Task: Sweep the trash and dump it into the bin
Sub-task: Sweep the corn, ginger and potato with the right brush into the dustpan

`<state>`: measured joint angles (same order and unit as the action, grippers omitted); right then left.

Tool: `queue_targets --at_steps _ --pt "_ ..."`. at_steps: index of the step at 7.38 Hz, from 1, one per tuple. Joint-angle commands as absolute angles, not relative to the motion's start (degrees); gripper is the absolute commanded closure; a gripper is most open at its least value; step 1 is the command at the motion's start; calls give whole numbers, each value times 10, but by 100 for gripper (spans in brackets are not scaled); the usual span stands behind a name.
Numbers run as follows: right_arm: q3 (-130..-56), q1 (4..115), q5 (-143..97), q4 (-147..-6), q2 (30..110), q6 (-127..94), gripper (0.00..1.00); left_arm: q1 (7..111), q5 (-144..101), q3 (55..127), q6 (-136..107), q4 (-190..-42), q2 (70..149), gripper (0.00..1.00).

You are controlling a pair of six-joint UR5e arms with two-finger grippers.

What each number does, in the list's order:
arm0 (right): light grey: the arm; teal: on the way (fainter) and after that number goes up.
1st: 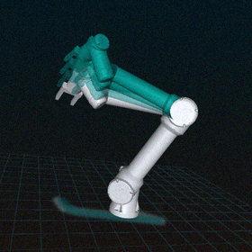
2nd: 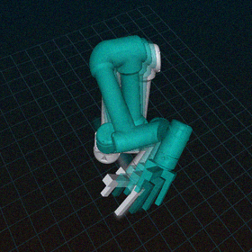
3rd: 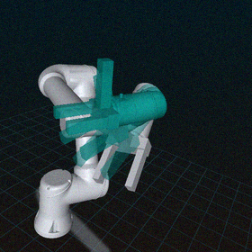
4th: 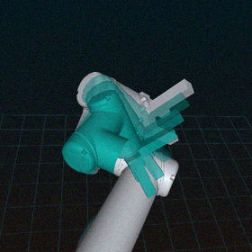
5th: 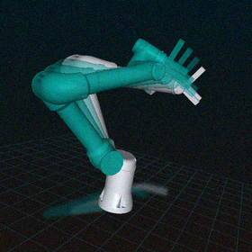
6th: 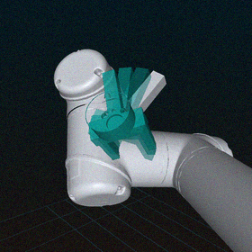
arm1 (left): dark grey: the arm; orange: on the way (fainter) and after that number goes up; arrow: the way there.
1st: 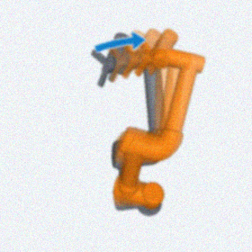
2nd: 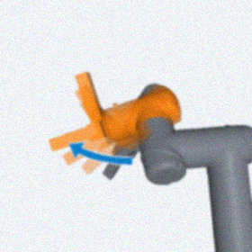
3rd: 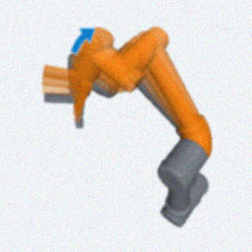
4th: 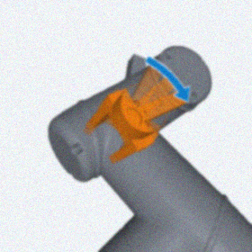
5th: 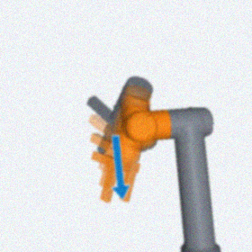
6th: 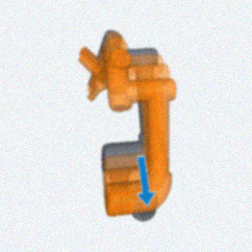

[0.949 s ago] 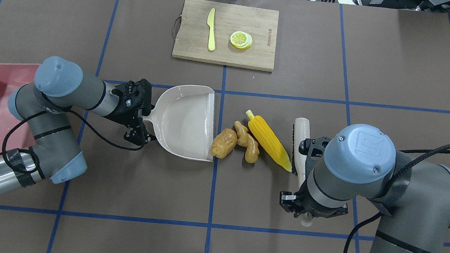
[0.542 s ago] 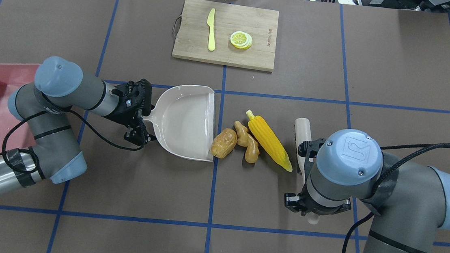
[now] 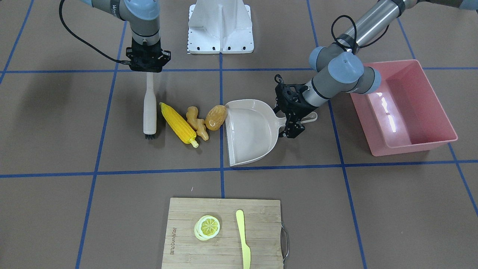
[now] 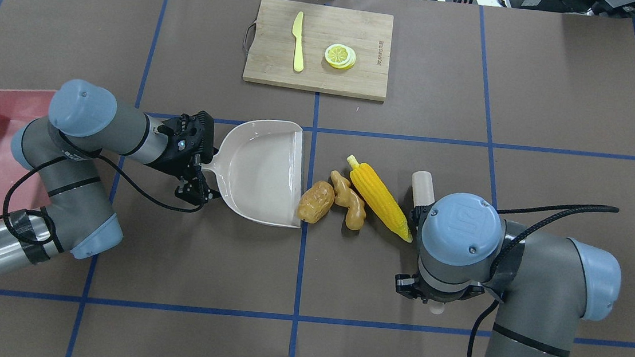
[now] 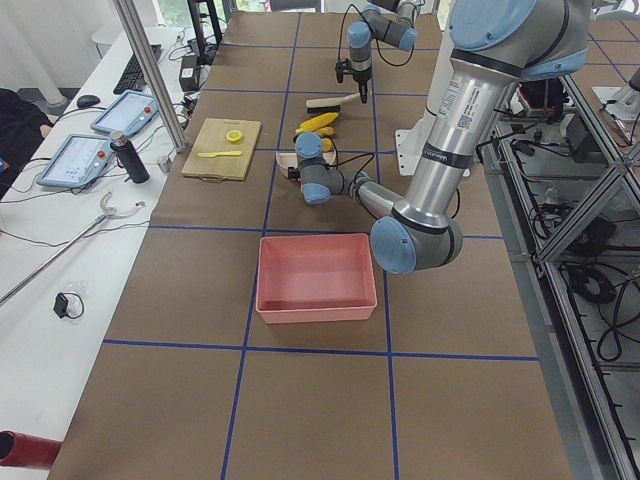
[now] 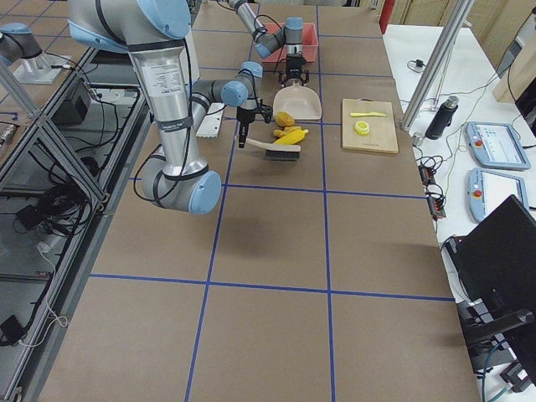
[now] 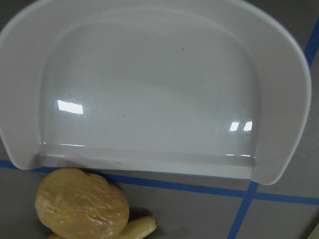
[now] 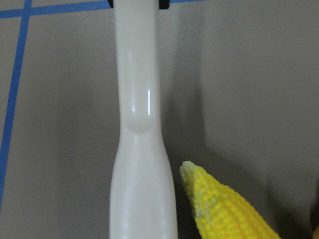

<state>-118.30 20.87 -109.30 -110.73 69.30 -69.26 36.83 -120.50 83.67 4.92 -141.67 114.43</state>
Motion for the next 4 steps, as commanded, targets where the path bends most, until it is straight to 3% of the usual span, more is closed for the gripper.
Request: queue_targets --at_steps 1,4 --pt "-1145 206 -1096 -1093 654 -695 100 368 -1206 837 49 -1417 1144 6" --pt "-1122 188 -1105 -1051 628 -710 100 368 -1205 837 49 -1418 1143 6"
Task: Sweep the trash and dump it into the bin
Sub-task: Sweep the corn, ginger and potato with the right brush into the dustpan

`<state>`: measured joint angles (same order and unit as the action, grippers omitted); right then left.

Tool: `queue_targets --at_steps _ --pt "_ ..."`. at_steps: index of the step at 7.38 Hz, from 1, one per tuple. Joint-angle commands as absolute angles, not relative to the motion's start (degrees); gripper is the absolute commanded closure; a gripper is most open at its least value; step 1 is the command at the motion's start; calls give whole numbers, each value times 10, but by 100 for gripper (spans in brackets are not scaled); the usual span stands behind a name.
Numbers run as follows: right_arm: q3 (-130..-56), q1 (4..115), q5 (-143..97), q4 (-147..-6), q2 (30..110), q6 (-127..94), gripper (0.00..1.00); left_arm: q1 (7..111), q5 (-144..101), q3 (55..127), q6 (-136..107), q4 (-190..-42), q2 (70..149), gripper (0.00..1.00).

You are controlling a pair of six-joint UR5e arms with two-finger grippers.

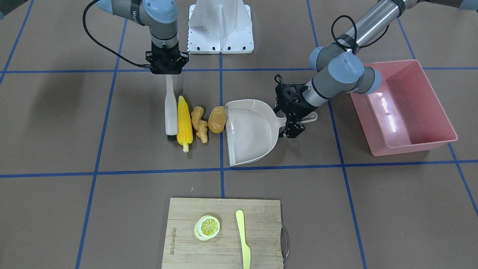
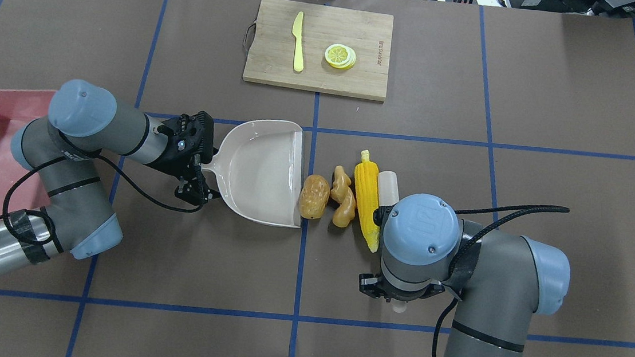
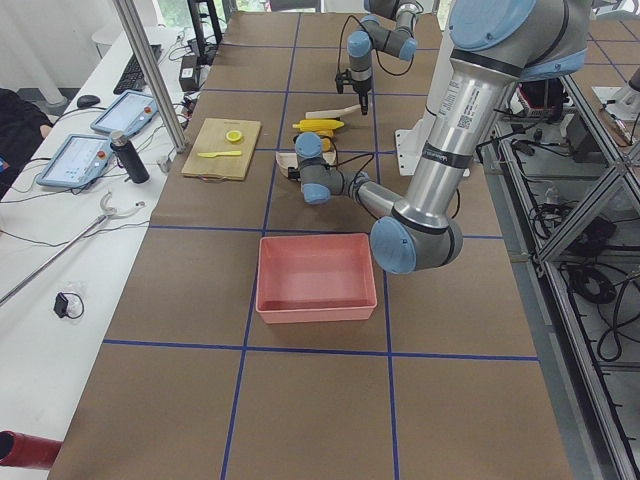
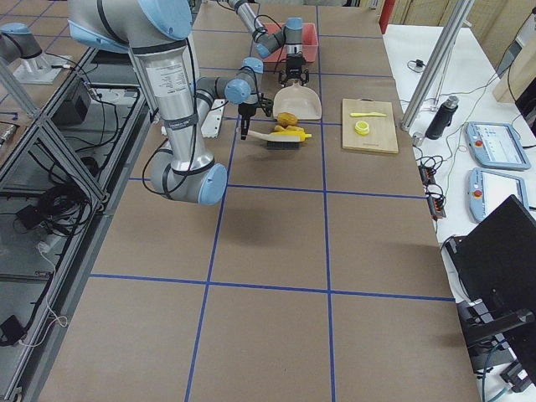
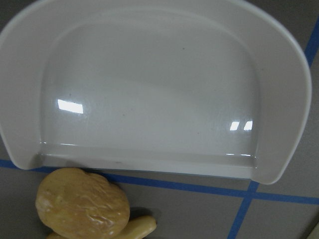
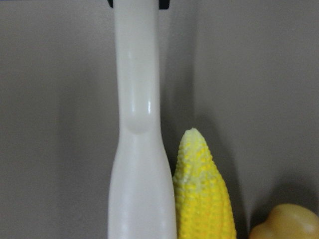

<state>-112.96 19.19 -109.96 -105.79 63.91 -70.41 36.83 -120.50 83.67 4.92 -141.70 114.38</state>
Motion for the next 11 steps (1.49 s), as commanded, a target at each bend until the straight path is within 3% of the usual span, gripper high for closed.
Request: queue_targets --at_steps 1,11 --pt "-1121 183 -1109 -1051 614 -715 100 368 -1205 837 49 -1419 1143 6" --pt "-1035 182 -1128 -983 512 -773 100 368 -1206 837 49 -1419 1141 6"
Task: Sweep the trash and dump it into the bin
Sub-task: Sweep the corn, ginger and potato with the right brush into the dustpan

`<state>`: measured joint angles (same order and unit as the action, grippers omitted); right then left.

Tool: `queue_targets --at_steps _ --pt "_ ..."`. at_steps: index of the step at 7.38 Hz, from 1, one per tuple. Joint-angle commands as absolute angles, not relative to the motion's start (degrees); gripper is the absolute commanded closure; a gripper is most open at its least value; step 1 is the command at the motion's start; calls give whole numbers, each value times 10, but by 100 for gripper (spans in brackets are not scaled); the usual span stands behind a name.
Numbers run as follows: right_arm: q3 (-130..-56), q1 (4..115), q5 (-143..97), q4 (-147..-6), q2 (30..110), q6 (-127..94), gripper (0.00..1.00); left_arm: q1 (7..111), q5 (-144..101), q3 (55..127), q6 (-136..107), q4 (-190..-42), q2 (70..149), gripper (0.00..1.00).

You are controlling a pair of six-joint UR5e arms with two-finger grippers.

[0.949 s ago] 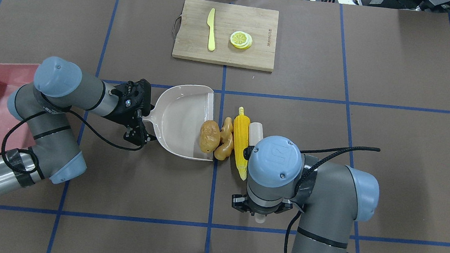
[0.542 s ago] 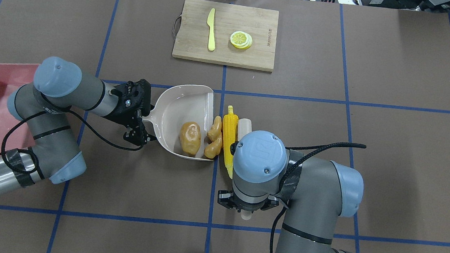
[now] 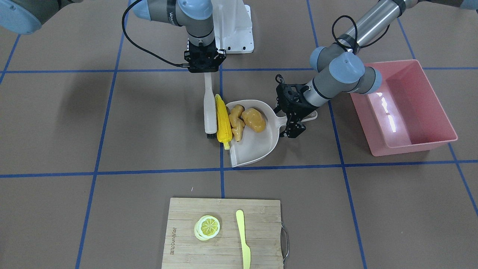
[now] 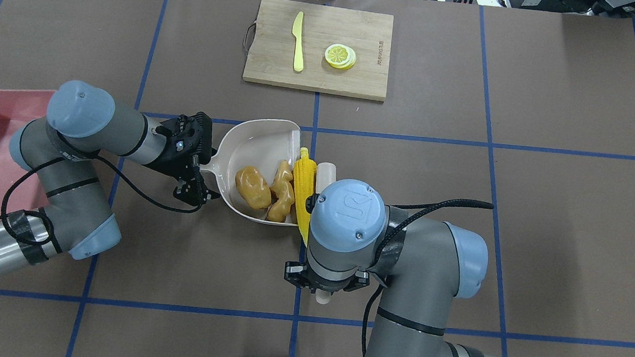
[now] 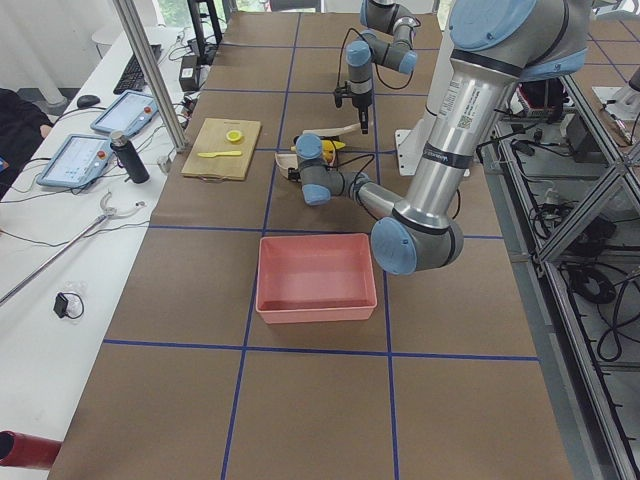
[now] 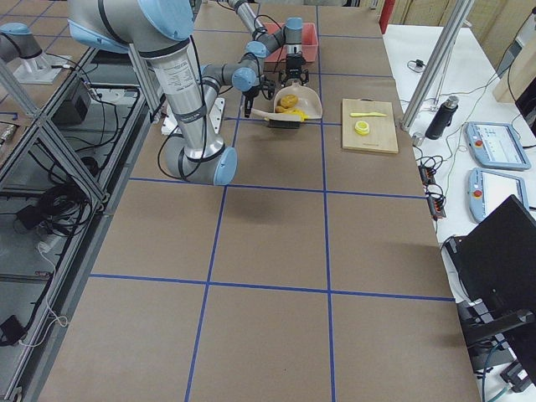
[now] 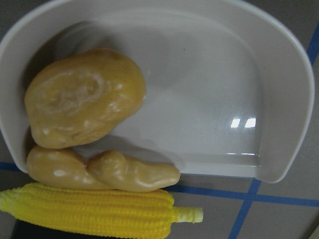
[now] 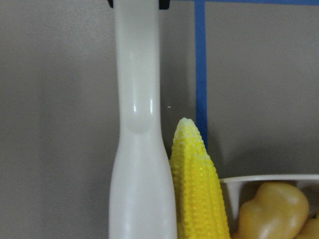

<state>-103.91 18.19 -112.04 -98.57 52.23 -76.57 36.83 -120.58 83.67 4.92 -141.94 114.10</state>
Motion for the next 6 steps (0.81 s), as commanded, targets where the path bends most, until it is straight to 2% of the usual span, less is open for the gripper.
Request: queue_targets --at_steps 1,6 --pt "-1035 182 -1128 -982 508 -776 100 368 -1206 837 49 -1419 1141 6" --pt "-994 181 -1127 -978 454 -785 100 368 -1206 837 49 -1421 1139 6"
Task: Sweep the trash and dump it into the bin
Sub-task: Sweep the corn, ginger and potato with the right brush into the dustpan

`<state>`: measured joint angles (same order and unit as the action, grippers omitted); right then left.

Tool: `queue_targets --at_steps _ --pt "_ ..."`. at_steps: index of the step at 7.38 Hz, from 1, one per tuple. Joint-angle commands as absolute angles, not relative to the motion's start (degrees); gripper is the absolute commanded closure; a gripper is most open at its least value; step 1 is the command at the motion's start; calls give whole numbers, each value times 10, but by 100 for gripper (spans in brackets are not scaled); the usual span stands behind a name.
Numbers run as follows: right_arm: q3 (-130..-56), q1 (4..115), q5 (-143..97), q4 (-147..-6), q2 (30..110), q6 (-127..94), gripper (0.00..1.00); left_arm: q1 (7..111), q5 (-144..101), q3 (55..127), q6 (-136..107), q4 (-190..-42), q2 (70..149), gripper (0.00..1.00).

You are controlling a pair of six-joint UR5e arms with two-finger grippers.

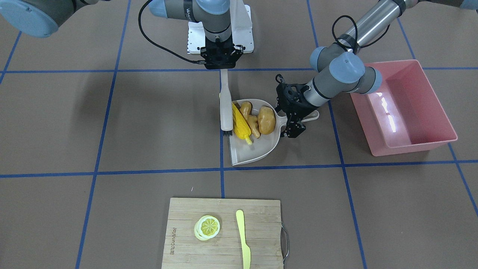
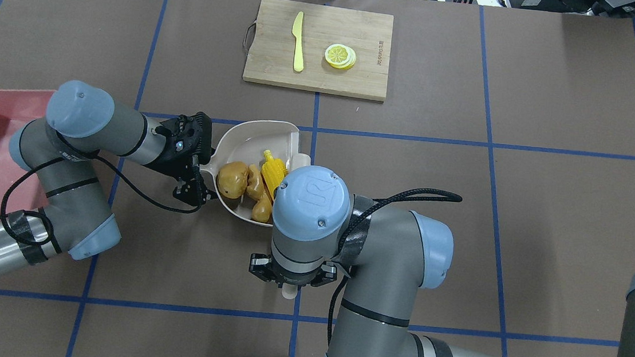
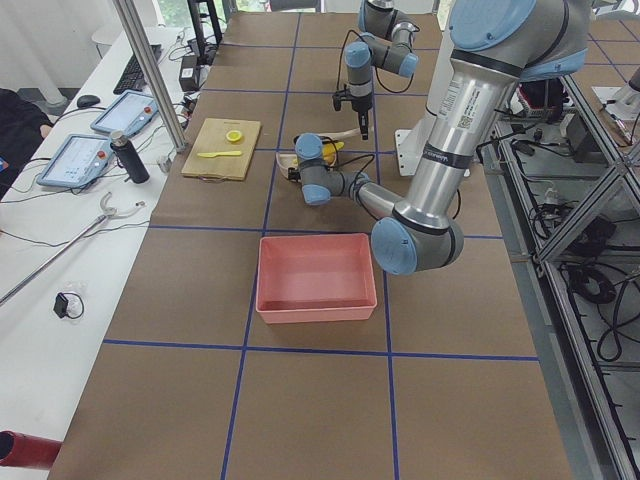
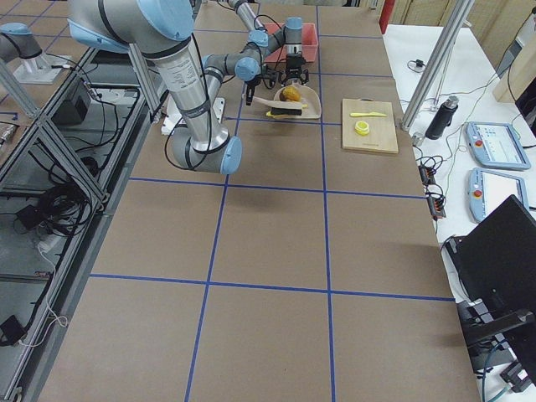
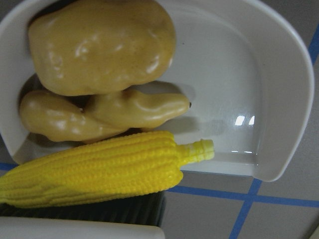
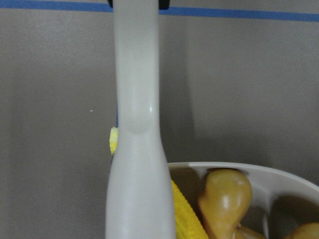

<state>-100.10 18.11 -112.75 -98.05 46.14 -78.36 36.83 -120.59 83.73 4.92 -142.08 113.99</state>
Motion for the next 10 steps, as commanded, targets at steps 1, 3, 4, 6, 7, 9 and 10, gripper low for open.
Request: queue_targets --at_steps 1,3,4,6,7,9,10 --pt "-965 180 -1127 -978 425 -792 100 368 -1206 837 50 -1421 1139 6" --pt "-950 180 -1127 -977 409 -792 100 368 -1206 837 50 -1421 1138 6" --pt "-949 181 -1127 -966 407 -793 100 368 -1206 838 49 -1421 1138 6" --pt "-919 181 -1126 -953 389 -795 100 368 -1206 838 50 -1421 1138 6" --pt "-903 181 -1127 -940 377 -804 100 368 -1206 838 50 -1421 1138 6" --pt "-900 197 -1148 -941 371 -802 100 368 -1205 838 50 -1421 1137 6" --pt "-904 211 -1166 -944 373 -800 100 368 -1206 838 50 -1421 1137 6"
